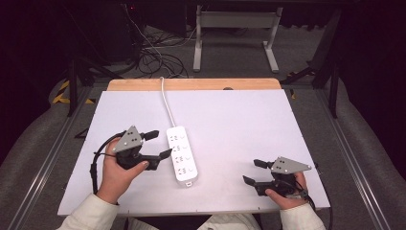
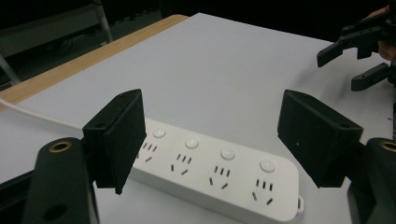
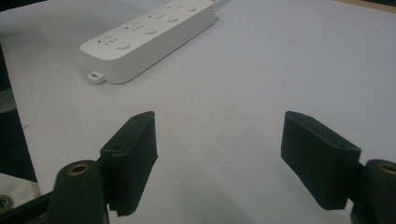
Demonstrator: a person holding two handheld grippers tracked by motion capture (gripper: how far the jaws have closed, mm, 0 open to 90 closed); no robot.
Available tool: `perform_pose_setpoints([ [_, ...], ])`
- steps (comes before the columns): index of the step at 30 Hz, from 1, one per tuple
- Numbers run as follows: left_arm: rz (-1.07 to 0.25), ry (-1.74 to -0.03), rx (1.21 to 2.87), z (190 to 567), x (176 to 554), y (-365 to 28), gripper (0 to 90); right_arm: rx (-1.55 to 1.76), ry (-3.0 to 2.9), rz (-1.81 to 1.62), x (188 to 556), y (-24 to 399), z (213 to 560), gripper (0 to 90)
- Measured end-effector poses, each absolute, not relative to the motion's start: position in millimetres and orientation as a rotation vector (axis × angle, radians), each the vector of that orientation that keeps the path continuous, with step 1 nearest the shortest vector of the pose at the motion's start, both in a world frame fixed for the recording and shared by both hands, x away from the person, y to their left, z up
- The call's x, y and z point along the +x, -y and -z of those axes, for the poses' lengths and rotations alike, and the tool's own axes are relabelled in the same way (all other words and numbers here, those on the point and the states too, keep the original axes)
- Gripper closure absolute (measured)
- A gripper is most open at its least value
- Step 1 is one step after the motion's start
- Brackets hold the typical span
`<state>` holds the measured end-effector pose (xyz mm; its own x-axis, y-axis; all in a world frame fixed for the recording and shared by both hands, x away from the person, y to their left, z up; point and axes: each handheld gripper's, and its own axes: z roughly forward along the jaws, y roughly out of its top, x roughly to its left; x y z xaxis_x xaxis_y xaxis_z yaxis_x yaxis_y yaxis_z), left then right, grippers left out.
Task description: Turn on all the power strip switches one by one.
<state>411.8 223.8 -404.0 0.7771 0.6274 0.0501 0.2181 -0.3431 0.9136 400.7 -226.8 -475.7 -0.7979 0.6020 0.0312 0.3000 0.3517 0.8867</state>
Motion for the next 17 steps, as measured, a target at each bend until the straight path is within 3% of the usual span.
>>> perform_pose_setpoints([
  [8,-0.599,-0.625,1.932,441,384,-258,20.0,0.799,-2.324,-1.425,400,227,476,27.0],
  [17,-0.436,-0.778,1.893,477,377,-288,19.0,0.803,-2.324,-1.420,400,228,476,25.8],
])
